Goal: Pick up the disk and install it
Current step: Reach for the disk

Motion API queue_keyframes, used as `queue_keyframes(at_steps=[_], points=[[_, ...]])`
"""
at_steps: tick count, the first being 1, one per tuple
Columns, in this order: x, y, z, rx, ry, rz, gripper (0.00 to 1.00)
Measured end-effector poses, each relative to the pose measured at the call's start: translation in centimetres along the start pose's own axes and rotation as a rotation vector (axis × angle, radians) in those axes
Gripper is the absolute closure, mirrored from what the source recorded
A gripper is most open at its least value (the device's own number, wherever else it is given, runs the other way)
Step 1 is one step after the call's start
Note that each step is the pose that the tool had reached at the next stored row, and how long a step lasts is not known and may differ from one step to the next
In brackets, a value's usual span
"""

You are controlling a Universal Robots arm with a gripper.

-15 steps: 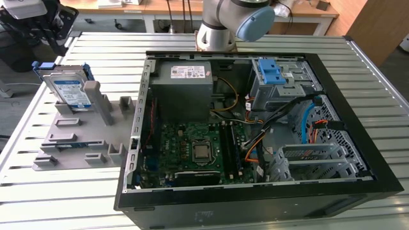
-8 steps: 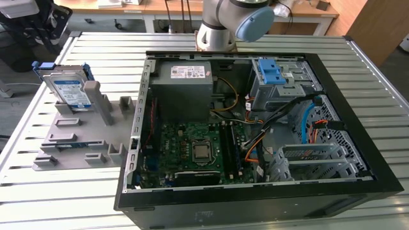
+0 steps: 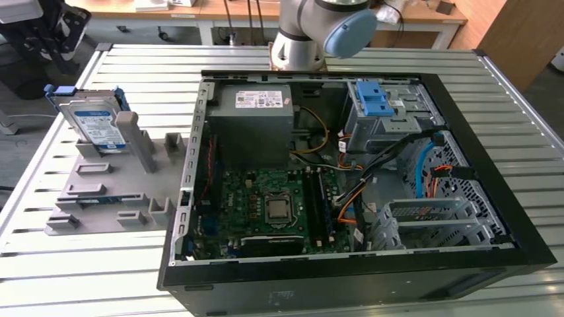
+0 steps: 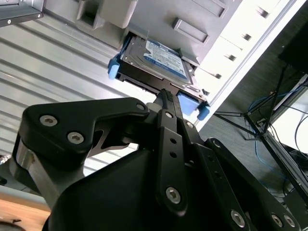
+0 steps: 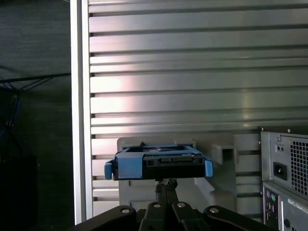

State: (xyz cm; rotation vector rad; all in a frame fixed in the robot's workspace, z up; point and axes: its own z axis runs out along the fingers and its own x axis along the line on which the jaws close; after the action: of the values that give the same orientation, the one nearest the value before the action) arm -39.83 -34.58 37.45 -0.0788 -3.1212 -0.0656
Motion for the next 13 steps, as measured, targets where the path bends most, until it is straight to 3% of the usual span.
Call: queue_keyframes(at_steps=[13], points=[[2.68, 0.55, 0.40, 0.0003, -0.0001, 0.000, 0.89]])
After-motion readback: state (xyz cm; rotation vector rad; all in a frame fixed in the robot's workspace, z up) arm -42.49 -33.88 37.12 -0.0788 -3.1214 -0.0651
